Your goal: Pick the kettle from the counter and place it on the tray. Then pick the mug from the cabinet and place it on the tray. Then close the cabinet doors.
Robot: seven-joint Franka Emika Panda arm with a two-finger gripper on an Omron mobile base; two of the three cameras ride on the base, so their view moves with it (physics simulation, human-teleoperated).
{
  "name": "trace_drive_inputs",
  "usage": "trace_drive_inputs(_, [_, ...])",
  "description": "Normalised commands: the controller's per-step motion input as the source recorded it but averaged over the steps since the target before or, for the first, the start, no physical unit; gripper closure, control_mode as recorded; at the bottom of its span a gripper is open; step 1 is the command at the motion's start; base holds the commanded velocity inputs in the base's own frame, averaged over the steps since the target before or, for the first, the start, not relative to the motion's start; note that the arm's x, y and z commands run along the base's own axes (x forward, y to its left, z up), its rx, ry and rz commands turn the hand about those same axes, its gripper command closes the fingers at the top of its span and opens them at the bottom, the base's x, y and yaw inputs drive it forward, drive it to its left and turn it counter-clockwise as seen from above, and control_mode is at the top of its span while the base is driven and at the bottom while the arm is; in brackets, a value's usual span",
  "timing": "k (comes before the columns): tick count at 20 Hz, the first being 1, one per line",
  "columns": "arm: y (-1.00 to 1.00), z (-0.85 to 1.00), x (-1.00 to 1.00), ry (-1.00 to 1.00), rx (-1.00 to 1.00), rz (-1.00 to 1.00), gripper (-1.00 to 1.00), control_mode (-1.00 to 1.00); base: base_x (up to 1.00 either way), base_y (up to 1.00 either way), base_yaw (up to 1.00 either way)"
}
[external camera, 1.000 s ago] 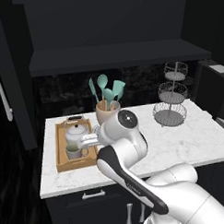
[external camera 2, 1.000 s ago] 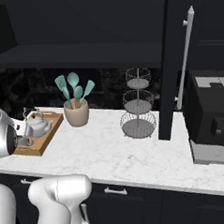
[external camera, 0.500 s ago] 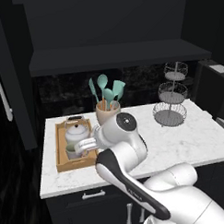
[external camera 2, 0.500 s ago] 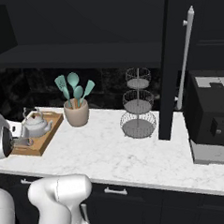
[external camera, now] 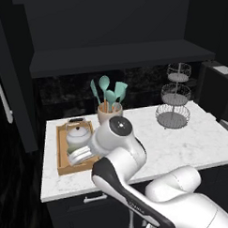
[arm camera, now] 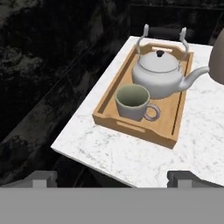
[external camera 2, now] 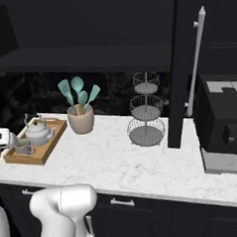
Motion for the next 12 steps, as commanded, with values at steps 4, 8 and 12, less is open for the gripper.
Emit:
trace_drive_inputs(4, [0.09,0.40,-0.35,-0.05,-0.06,0.12,-1.00,-1.00,0.00,0.00,0.00])
trace_drive_inputs(8, [0.17,0.37,-0.23,-0.06,-0.07,0.16,1.00,-1.00,0.00,0.00,0.00])
trace_drive_inputs(12, [0.02,0.00,0.00,0.00,-0.03,0.06,1.00,-1.00,0.00,0.00,0.00])
